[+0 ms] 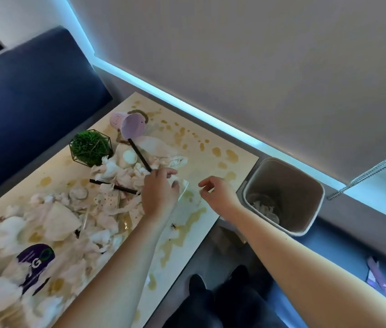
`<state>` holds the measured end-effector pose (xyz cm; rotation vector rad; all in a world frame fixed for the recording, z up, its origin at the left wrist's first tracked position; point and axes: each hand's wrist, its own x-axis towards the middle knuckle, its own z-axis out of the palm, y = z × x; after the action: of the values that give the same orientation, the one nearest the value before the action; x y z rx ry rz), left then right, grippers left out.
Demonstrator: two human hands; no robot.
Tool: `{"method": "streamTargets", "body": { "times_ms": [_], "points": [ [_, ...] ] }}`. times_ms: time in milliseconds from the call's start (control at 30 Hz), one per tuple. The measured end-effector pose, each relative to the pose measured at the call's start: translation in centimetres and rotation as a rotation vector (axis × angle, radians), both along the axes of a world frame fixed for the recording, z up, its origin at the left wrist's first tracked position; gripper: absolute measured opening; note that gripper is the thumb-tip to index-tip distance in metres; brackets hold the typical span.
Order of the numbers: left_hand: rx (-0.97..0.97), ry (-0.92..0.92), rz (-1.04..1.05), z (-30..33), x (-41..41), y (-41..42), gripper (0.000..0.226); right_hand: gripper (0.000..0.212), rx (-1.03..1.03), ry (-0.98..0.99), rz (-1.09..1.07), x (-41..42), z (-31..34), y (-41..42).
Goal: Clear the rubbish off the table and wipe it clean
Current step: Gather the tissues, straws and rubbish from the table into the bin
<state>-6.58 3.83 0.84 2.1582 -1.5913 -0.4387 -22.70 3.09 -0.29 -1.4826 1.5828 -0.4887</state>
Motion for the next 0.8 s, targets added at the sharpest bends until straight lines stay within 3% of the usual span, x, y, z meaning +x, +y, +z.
{"method": "streamTargets", "body": {
  "times_ms": [200,400,633,800],
  "points": [
    [0.205,-0.258,-0.009,-0.9,4.0,1.2,0.066,0.026,0.176,-0.008,-0.002,3.8,-0.7,0.7],
    [0.285,-0.328,-0.105,-1.1,5.5,0.2,0.055,0.036,0.258,-0.119,-0.097,6.9,-1.6,1.1],
    [0.258,-0.171,-0.079,-0.5,4.9,0.5,0.047,0.037,0.158,-0.234,-0.181,7.6,-1.0,1.6],
    [0.207,0.193,-0.005,0.8,3.0,-0.6,0.036,0.061,0.118,-0.330,-0.224,6.2,0.8,1.6]
  ]
}}
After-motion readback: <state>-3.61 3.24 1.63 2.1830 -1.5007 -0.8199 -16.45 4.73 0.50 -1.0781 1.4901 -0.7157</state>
